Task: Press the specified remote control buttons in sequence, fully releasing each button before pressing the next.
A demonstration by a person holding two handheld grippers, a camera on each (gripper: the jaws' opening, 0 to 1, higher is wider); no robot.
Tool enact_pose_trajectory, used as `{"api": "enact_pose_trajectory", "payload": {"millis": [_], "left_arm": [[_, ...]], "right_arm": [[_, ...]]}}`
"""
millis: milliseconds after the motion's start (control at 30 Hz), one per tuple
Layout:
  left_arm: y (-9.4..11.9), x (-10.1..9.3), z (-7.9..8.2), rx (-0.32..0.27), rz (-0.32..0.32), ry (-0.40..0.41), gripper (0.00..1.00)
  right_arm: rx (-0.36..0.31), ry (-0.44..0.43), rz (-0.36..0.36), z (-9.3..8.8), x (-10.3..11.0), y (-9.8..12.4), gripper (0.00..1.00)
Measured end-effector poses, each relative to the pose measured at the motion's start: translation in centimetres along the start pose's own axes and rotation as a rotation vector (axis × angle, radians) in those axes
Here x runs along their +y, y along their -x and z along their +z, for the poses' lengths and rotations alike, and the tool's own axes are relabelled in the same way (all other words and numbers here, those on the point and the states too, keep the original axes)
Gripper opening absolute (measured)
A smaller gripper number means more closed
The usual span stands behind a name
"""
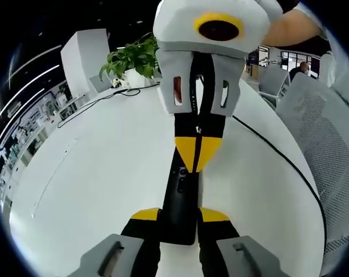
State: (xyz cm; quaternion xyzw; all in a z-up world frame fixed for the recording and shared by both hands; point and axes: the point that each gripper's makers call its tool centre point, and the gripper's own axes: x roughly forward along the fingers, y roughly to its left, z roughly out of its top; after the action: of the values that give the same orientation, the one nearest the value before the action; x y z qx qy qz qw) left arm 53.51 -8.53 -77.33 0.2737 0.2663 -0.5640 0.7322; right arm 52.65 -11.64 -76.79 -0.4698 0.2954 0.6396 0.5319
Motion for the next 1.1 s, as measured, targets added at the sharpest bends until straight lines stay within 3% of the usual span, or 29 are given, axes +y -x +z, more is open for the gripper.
{"api": "enact_pose_trajectory", "payload": {"millis": [500,1100], "left_arm": [[0.1,0.0,0.0,0.000,-0.004,-0.007,0.23],[0.0,0.2,-0.2,0.003,-0.004,-0.008,0.23]], "right_arm": [[-0.060,-0.004,-0.073,1.8,-1.8,3.2,0.00],[-0.065,0.023,-0.115,2.9,-3.1,5.3,0.00]]}}
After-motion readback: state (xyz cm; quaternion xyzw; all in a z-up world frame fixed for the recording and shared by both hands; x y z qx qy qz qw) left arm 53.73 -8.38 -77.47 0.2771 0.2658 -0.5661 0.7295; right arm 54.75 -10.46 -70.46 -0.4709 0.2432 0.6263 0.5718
